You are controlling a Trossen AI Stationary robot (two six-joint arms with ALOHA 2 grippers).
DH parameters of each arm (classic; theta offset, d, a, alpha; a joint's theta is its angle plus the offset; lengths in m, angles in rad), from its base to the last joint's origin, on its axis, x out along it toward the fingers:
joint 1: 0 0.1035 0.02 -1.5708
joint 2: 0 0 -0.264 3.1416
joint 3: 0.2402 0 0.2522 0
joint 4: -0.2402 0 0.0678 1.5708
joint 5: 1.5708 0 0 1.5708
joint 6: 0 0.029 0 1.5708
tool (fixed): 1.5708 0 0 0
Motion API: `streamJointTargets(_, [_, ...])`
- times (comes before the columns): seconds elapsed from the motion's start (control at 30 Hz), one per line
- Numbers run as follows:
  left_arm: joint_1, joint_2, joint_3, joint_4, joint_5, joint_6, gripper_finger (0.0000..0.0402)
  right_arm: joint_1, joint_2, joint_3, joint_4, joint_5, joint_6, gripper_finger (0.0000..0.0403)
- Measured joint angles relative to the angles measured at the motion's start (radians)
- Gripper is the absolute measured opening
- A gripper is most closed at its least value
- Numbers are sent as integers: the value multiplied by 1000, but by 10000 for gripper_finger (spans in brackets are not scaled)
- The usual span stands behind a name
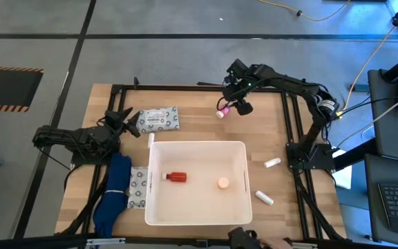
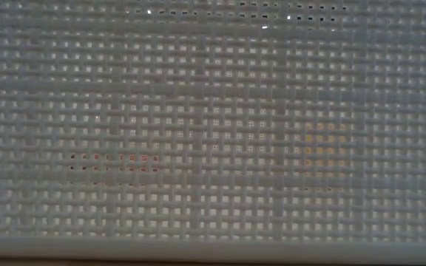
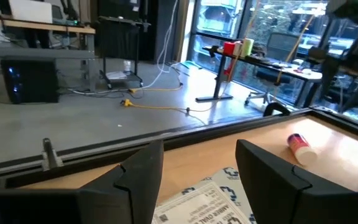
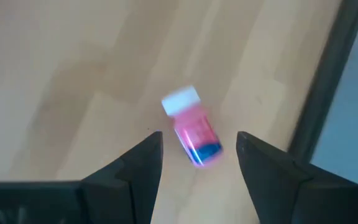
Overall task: Pick & place medical supplies in basket/bin
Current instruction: Put the pink pill bottle into the white bin
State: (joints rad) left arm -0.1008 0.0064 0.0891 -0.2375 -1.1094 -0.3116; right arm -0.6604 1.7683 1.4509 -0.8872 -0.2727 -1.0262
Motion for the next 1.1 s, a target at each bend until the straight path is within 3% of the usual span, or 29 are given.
streamJointTargets(0.27, [0, 0, 0, 0, 0, 11, 198, 75, -9, 0, 56, -2, 187, 206])
streamJointTargets(0.47, [0, 0, 0, 0, 0, 11, 198, 89, -8, -3, -74, 5, 271, 206])
streamJointTargets(0.57, [0, 0, 0, -1, 0, 20, 199, 95, -9, -31, -58, -28, 297, 215])
streamJointTargets(0.87, [0, 0, 0, -2, -4, 49, 198, 119, -8, -177, 104, -32, 347, 332])
streamJointTargets(1.1, [0, 0, 0, -2, -20, 61, 198, 183, -8, -304, 328, 187, 369, 396])
